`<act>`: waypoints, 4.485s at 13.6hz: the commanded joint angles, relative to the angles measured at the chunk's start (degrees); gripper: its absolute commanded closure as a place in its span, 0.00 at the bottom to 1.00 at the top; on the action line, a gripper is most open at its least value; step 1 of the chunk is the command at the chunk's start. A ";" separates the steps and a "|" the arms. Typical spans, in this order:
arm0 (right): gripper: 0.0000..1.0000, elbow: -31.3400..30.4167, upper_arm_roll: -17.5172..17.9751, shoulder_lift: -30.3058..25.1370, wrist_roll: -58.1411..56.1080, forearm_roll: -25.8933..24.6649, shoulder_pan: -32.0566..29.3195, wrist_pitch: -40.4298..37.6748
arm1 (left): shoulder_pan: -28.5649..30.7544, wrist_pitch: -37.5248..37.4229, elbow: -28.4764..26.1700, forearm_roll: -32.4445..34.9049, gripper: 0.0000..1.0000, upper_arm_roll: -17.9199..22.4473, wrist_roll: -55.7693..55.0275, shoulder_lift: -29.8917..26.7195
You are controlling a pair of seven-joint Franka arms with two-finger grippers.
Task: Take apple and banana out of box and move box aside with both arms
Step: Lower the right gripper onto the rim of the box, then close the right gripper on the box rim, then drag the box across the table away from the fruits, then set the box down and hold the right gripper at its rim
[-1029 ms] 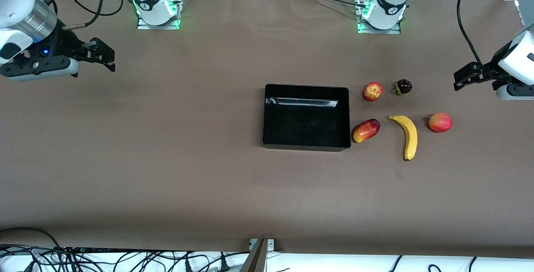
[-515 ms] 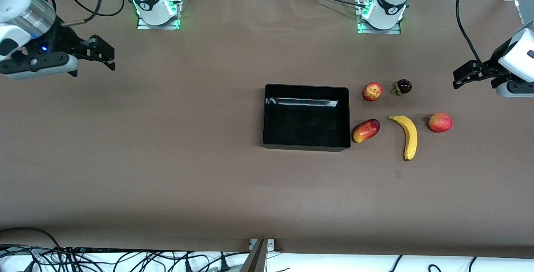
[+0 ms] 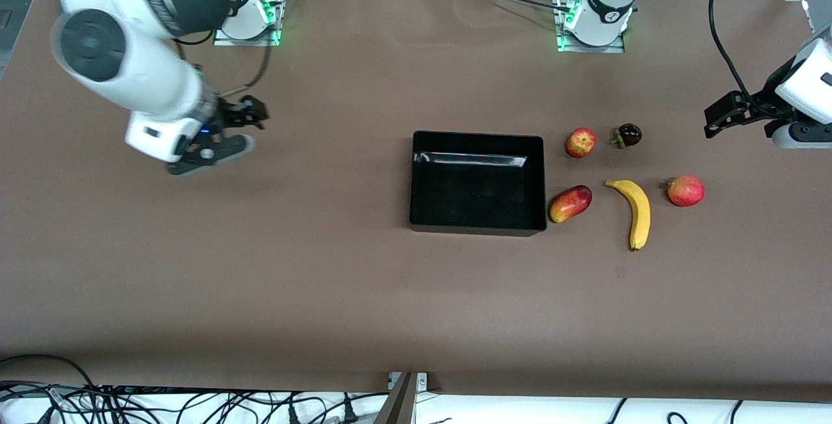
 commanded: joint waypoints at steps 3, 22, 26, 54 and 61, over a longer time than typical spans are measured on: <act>0.00 1.75 0.24 9.53 21.87 3.40 11.55 14.02 | -0.75 -0.16 2.52 -0.93 0.00 0.41 -0.63 1.33; 1.00 2.10 -0.29 28.28 38.88 0.94 21.95 43.33 | -0.58 -3.59 2.44 -0.05 0.00 0.41 -0.46 2.12; 1.00 2.01 -0.38 26.26 38.79 1.29 21.25 41.42 | -0.84 -3.32 2.61 1.53 0.00 0.24 -0.28 2.82; 0.00 -32.36 -9.70 4.55 -24.50 10.00 -20.50 43.78 | -1.19 -3.41 2.61 1.53 0.00 0.24 0.51 2.91; 0.00 -8.13 -7.41 0.60 -10.28 3.86 -15.77 14.82 | -1.10 -3.50 2.61 1.45 0.00 0.24 0.60 2.91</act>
